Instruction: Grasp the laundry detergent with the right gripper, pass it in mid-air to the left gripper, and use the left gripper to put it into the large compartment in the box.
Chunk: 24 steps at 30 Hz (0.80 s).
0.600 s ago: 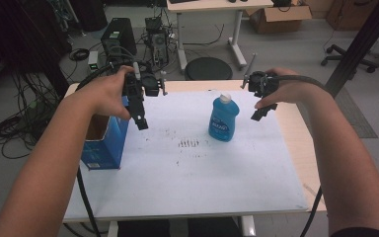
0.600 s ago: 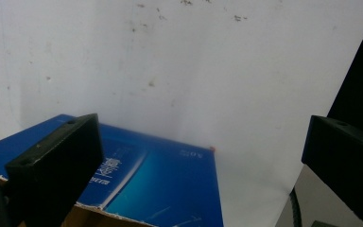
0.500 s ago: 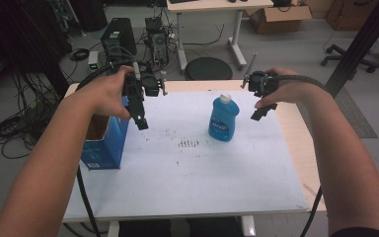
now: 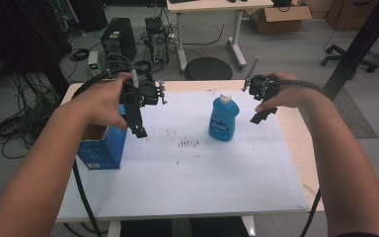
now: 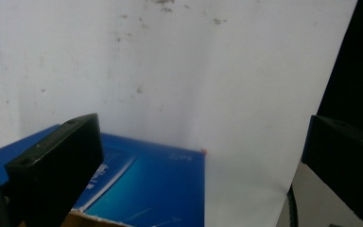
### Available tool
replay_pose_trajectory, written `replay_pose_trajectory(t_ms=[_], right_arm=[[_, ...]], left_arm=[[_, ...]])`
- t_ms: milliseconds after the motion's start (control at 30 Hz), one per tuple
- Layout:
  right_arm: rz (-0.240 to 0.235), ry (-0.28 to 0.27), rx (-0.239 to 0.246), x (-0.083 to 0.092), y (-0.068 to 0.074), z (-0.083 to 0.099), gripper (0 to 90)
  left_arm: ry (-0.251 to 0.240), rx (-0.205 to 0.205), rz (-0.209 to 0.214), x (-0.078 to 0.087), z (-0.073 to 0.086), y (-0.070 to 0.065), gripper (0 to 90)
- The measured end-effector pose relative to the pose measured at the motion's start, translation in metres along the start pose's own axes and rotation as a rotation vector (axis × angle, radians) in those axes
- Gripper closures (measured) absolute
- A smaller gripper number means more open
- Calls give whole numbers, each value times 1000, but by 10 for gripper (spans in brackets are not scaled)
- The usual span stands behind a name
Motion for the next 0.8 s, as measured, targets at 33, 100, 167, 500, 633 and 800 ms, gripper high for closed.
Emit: replay_pose_trajectory(t_ms=[33, 100, 167, 500, 633, 800], right_arm=[[2, -3, -1, 0, 0, 1, 42], [6, -14, -4, -2, 3, 2, 42], [8, -18, -3, -2, 3, 2, 41], [-1, -50, -23, -15, 13, 10, 42], [-3, -63, -30, -19, 15, 12, 42], [-13, -103, -36, -27, 18, 13, 42]], left_arm=[[-1, -10, 3, 0, -1, -4, 2], [-4, -31, 20, -1, -3, -17, 2], [3, -42, 24, -1, -3, -21, 2], [47, -71, 37, -8, -2, -51, 2], [53, -81, 35, -9, -1, -59, 2], [55, -87, 44, -11, 0, -68, 2]])
Point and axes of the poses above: each handheld gripper's, and its own axes: x roughly backward along the jaws, z roughly out of its underside, y roughly to its left, the point moved 6 cm from there along -x, roughly forward along the jaws, and after that the axes turned 11 degrees about -y, right-handed, at the moved point
